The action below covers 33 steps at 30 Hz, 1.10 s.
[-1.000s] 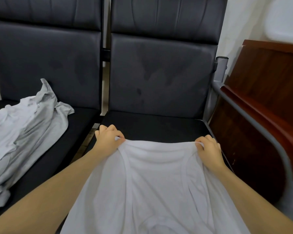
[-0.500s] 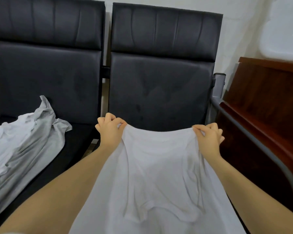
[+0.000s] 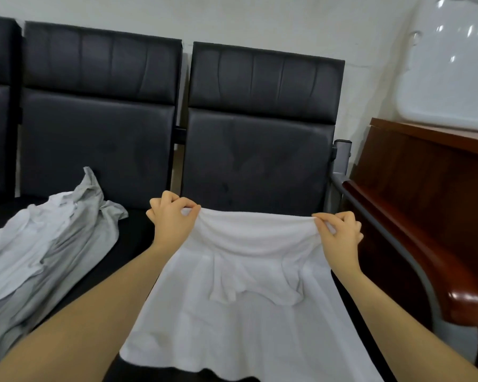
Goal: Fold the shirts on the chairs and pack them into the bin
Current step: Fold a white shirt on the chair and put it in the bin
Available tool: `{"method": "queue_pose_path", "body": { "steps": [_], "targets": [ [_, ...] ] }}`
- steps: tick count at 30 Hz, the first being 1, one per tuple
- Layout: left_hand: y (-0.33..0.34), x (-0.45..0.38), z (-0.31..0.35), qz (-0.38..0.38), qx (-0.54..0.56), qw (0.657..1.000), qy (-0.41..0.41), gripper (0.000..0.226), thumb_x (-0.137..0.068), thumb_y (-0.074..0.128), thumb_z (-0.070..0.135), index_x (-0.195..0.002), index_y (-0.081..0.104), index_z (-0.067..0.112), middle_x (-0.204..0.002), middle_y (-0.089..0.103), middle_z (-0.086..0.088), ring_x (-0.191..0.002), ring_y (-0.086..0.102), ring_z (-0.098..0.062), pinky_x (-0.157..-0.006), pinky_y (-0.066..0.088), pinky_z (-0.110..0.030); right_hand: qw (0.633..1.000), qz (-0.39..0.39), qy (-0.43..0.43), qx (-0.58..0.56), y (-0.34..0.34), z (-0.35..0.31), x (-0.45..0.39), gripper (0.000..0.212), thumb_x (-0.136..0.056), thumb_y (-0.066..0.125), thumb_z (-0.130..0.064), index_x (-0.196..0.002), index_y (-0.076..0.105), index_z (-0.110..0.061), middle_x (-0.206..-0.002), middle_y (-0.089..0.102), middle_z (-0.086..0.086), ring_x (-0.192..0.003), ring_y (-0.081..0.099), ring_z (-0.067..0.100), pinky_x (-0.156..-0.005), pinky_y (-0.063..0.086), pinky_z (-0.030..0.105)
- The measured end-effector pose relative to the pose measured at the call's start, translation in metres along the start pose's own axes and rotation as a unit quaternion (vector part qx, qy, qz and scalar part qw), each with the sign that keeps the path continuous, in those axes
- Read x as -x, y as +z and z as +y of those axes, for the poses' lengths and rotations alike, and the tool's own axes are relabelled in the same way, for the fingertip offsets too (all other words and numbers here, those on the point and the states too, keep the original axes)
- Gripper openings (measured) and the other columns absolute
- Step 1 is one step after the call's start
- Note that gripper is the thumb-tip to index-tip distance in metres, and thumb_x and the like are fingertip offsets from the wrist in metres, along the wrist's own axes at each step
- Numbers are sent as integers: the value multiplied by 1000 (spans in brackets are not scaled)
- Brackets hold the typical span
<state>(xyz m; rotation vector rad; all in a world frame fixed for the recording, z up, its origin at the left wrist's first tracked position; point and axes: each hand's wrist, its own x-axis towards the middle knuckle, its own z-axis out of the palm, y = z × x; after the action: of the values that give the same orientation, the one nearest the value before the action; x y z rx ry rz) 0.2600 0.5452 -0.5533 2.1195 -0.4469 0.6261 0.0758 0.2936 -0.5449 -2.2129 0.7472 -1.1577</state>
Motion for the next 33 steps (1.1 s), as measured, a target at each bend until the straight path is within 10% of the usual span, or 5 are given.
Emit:
{"method": "queue_pose_path", "body": {
  "steps": [18,26,30,33],
  "targets": [
    [-85,146,-39,-65,-46,996,39,36,-90,62,34,-67,69,8,-86,46,-1,-91,39,-28,-80,21,-34,991,-113,60,-29,-78,6,163,15,-92,60,-22,-83,71,-25,-92,47,-8,-101,34,13,-83,12,23],
    [-77,176,-42,-83,-112,982,131,56,-83,39,52,-49,62,15,-72,55,1,-76,50,-28,-68,31,-35,976,-136,-6,173,-70,2,172,20,-94,53,-32,-99,71,-25,-105,52,-11,-110,44,18,-81,16,25],
    [-62,165,-8,-221,-146,956,129,39,-93,46,47,-86,72,18,-101,60,1,-102,50,-24,-82,32,-32,941,-266,-25,208,-48,3,165,39,-97,48,-33,-134,53,-20,-141,46,1,-127,43,21,-103,29,30],
    [-45,170,0,-365,-192,901,136,48,-94,39,53,-131,53,25,-142,42,0,-131,33,-21,-104,26,-34,879,-381,-19,286,-34,16,170,57,-100,29,-50,-152,18,-28,-160,11,-4,-147,11,17,-117,8,34]
  ]
}}
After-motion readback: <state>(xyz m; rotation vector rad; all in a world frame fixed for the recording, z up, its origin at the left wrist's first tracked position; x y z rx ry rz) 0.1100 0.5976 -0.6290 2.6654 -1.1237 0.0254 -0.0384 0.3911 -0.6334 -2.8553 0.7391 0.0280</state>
